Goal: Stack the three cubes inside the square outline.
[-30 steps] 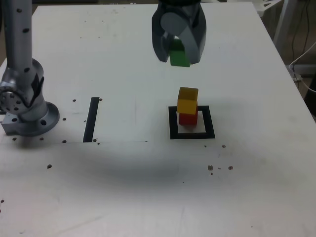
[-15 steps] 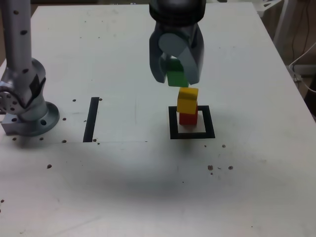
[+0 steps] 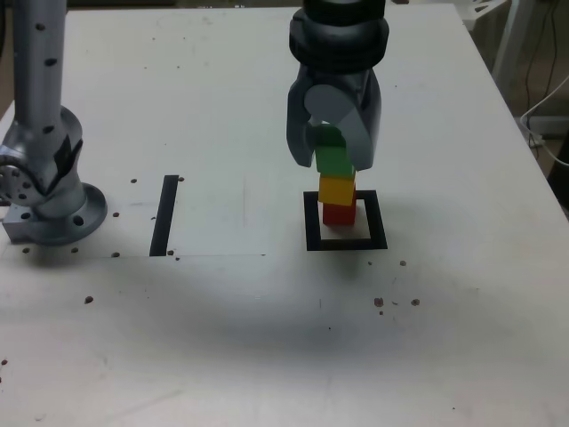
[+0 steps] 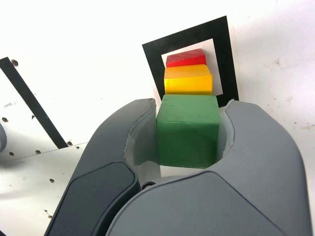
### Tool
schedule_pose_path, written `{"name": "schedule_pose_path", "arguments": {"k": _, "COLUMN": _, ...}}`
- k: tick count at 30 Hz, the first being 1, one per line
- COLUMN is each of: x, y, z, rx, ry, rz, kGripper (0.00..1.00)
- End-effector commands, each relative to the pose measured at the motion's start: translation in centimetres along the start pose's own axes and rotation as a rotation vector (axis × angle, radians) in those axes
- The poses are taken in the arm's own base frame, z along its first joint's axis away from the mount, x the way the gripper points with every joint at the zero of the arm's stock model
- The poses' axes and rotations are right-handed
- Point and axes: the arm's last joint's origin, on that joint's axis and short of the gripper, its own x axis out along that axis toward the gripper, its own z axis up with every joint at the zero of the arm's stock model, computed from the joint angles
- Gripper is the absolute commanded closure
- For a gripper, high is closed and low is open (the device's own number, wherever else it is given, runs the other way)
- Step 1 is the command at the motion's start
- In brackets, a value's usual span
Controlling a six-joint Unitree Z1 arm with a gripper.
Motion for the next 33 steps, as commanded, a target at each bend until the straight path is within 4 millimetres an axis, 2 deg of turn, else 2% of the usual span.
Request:
{"name": "schedule_pose_path", "arguments": {"k": 1, "x": 0.2, "y": 0.0, "z": 0.1, "rx": 0.0, "ry": 0.004, "rz": 0.003, "kGripper": 0.72}}
{"name": "schedule_pose_path", "arguments": {"k": 23, "x": 1.3, "y": 0.5, "z": 0.4, "rx": -0.017, "ry": 0.005, "rz": 0.015, "kGripper": 0.7}}
{"name": "schedule_pose_path", "arguments": {"k": 26, "x": 1.5, "y": 0.6, "z": 0.4, "rx": -0.018, "ry": 0.009, "rz": 0.014, "kGripper": 0.58}}
{"name": "schedule_pose_path", "arguments": {"k": 30, "x": 2.0, "y": 0.7, "z": 0.3, "rx": -0.017, "ry": 0.015, "rz": 0.009, "kGripper": 0.24}}
{"name": "schedule_pose_path", "arguments": {"k": 33, "x": 2.1, "y": 0.8, "z": 0.3, "rx": -0.016, "ry": 0.017, "rz": 0.007, "kGripper": 0.1}}
